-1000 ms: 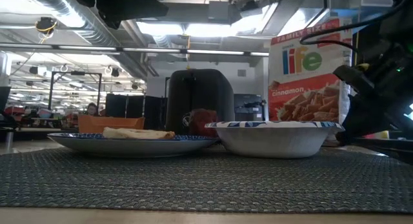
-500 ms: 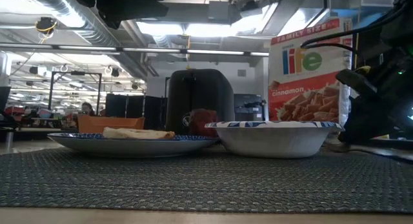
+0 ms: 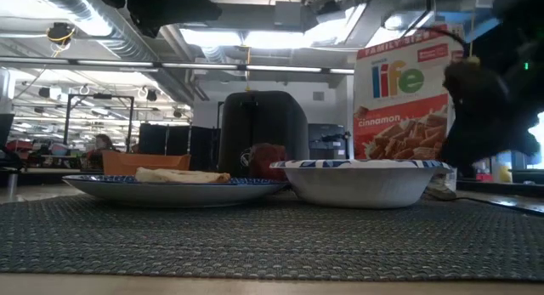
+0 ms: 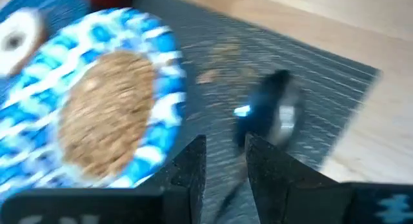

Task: Arrange a breakfast setting
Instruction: Return to Home Position

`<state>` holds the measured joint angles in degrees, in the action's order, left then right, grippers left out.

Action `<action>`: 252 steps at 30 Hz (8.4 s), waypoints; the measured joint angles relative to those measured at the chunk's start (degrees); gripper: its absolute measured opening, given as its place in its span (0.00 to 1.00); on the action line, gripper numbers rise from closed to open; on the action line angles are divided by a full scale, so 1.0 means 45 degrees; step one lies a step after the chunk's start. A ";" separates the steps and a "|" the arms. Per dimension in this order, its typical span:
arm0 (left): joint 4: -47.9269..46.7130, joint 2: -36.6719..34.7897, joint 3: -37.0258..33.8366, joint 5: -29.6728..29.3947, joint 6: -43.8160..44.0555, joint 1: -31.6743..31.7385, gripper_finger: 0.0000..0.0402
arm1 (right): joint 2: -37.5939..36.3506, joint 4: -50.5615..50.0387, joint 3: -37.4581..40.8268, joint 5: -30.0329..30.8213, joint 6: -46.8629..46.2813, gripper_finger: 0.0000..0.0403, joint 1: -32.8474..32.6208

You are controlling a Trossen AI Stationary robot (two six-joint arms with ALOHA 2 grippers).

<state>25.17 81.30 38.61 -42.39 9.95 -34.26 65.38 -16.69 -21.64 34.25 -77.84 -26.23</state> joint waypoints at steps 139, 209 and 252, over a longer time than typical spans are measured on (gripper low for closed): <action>-0.4920 -1.7942 -0.8446 0.5866 -0.1447 0.6634 0.01 | -1.4477 0.4109 0.4715 -0.6404 1.5706 0.00 0.4418; -0.4918 -1.7937 -0.8446 0.5867 -0.1447 0.6630 0.01 | -1.4477 0.4104 0.4715 -0.6389 1.5706 0.00 0.4413; -0.4915 -1.7940 -0.8446 0.5864 -0.1447 0.6630 0.01 | -1.4475 0.4104 0.4715 -0.6389 1.5708 0.00 0.4413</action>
<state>3.05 0.57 0.60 -16.00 3.44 -4.43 0.24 1.78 -0.43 5.50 -7.15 -6.37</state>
